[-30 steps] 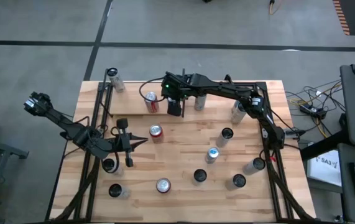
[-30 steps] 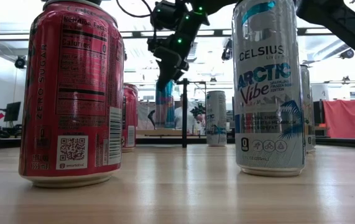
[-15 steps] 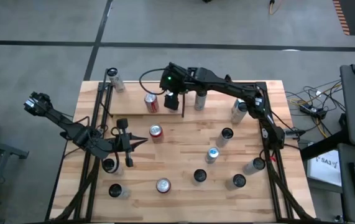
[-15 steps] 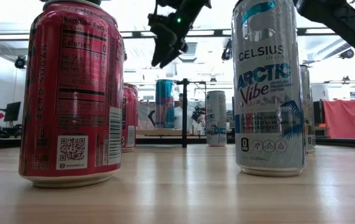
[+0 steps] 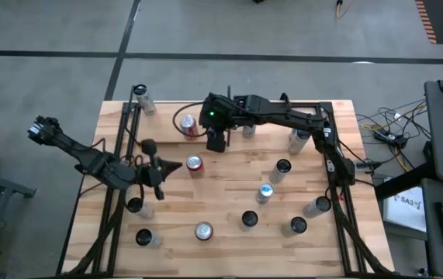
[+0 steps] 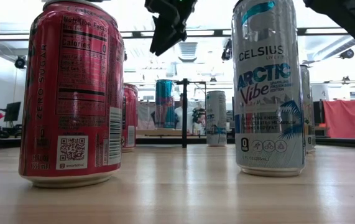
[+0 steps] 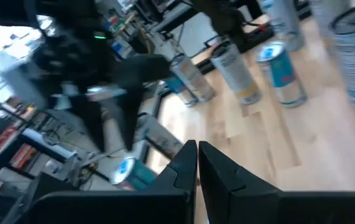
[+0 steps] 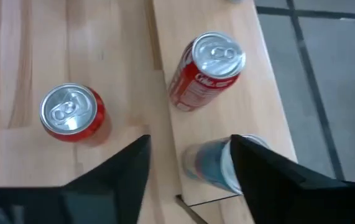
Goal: Place canned beverage on shelf
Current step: Put the bottom left blue and silver soda can on the shelf
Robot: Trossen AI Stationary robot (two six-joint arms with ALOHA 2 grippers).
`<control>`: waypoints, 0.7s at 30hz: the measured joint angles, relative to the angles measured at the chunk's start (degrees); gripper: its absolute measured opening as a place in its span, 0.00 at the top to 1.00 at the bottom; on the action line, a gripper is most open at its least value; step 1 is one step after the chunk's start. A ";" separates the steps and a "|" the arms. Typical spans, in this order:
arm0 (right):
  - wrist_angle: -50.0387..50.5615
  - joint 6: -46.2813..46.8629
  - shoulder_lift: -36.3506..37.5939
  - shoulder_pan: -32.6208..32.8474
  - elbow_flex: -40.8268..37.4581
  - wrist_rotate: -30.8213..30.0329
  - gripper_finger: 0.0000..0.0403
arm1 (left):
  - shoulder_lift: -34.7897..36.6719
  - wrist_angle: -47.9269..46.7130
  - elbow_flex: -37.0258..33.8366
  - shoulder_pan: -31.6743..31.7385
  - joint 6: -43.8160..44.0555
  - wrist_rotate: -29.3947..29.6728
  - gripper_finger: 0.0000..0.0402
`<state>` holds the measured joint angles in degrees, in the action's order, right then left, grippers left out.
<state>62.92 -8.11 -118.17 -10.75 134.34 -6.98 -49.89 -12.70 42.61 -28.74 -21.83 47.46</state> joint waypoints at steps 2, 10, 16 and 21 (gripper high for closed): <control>-0.03 1.03 -0.86 0.46 -0.17 -0.08 0.58 | 1.54 0.10 -0.32 1.55 -0.14 -0.73 1.00; 2.50 1.26 -4.97 0.72 -0.37 -0.55 0.93 | 9.05 0.54 -4.79 5.15 -0.63 -8.94 1.00; 3.10 -0.13 -6.64 0.50 -0.39 -4.88 0.97 | 13.57 0.53 -6.92 5.23 -0.63 -8.98 1.00; 3.30 -0.73 -7.10 -0.61 -0.39 -8.99 0.97 | 15.34 0.54 -7.52 5.23 -0.82 -8.98 1.00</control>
<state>66.22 -8.84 -125.27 -11.36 133.95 -15.97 -34.55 -12.16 35.09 -23.51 -22.65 38.48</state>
